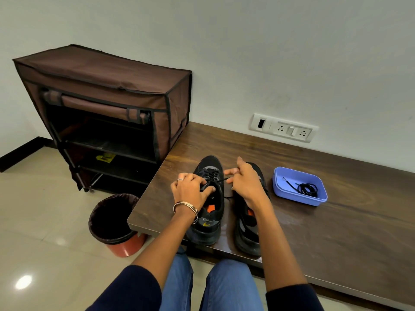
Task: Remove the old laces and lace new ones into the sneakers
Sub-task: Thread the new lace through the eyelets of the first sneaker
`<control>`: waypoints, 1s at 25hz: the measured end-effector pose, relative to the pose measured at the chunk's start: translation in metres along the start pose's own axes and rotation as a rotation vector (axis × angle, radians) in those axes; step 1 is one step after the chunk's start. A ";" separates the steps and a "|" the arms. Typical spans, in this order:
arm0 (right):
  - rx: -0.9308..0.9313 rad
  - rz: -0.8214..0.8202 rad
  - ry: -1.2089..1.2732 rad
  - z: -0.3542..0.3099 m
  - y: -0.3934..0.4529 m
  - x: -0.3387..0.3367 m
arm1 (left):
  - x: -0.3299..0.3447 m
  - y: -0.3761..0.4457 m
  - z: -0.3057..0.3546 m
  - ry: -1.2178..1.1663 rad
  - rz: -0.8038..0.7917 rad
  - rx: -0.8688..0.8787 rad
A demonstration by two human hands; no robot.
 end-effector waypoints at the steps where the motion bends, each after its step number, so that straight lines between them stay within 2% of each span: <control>1: 0.010 -0.008 0.115 0.000 0.003 0.004 | -0.003 0.000 0.001 -0.016 0.003 0.003; 3: 0.002 0.046 0.200 0.000 0.005 0.010 | -0.006 0.001 0.002 0.008 -0.036 -0.006; 8: -0.142 0.224 -0.139 0.002 -0.008 0.023 | -0.011 0.001 0.007 -0.030 -0.119 -0.032; 10: -0.077 0.131 -0.254 0.009 -0.006 0.037 | -0.012 0.000 0.007 -0.058 -0.129 -0.053; 12: 0.023 -0.066 -0.120 0.015 -0.003 0.052 | -0.014 0.001 0.001 -0.113 -0.128 -0.092; 14: -0.012 -0.115 0.051 0.012 -0.001 0.054 | -0.014 0.002 -0.005 -0.187 -0.128 -0.120; 18: -0.144 0.044 0.179 -0.001 -0.004 0.039 | -0.014 0.002 -0.012 -0.257 -0.124 -0.159; 23: -0.056 0.288 0.373 0.018 -0.012 0.040 | -0.015 -0.002 -0.020 -0.358 -0.083 -0.194; 25: -0.034 0.323 0.386 0.020 -0.012 0.044 | -0.016 -0.002 -0.023 -0.374 -0.071 -0.206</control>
Point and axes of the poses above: each hand's wrist, its own y-axis towards the middle knuckle, its own x-axis out of the palm, z = x × y, the point moved 7 cm from there along y, towards the middle knuckle, and after that the axes turned 9 degrees about -z, right-handed, at the moved point
